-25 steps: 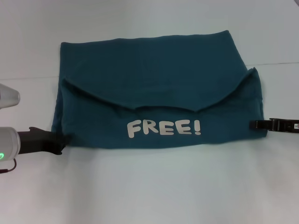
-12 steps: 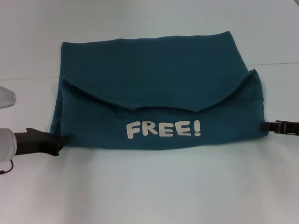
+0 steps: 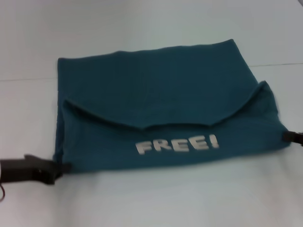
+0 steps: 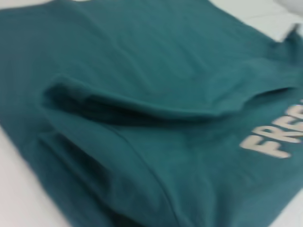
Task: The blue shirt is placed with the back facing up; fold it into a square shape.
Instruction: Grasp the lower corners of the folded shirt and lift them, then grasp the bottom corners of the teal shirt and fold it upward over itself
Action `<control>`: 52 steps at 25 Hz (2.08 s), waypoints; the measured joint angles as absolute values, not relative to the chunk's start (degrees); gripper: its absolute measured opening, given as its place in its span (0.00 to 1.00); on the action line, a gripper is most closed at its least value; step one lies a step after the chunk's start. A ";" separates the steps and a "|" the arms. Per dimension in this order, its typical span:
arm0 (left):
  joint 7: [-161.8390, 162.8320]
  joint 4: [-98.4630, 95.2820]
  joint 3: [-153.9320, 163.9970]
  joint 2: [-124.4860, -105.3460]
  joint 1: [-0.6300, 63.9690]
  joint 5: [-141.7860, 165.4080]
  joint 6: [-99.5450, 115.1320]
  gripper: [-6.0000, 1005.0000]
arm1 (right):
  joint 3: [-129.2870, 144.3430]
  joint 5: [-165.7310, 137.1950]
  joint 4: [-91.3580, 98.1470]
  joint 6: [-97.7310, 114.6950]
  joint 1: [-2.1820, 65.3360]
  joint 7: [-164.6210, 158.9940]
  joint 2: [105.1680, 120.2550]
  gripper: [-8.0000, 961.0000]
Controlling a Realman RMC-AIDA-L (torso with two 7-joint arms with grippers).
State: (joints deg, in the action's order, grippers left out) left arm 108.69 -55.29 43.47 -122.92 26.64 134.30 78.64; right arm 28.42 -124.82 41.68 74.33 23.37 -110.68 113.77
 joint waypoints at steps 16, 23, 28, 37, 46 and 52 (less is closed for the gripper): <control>103.77 -57.33 35.57 -123.71 21.93 134.18 101.10 0.06 | 16.89 -124.55 43.33 93.96 12.27 -98.80 114.25 0.05; 102.05 -56.85 34.71 -123.44 20.80 135.66 104.05 0.06 | 11.68 -124.88 43.98 102.50 6.35 -94.87 114.91 0.05; 101.71 -56.96 34.65 -123.44 20.00 136.40 105.55 0.07 | 10.43 -124.95 43.98 105.58 2.23 -92.73 115.08 0.05; 101.76 -57.21 33.74 -123.17 20.49 136.74 106.46 0.07 | 7.72 -125.18 44.67 107.69 1.15 -92.28 115.17 0.05; 103.06 -56.99 30.80 -121.88 23.64 136.28 105.97 0.08 | 6.71 -125.45 44.75 107.22 5.83 -95.05 114.51 0.05; 102.97 -56.52 27.54 -121.18 26.98 134.65 102.88 0.08 | 4.10 -125.37 44.48 105.08 10.74 -95.48 113.93 0.06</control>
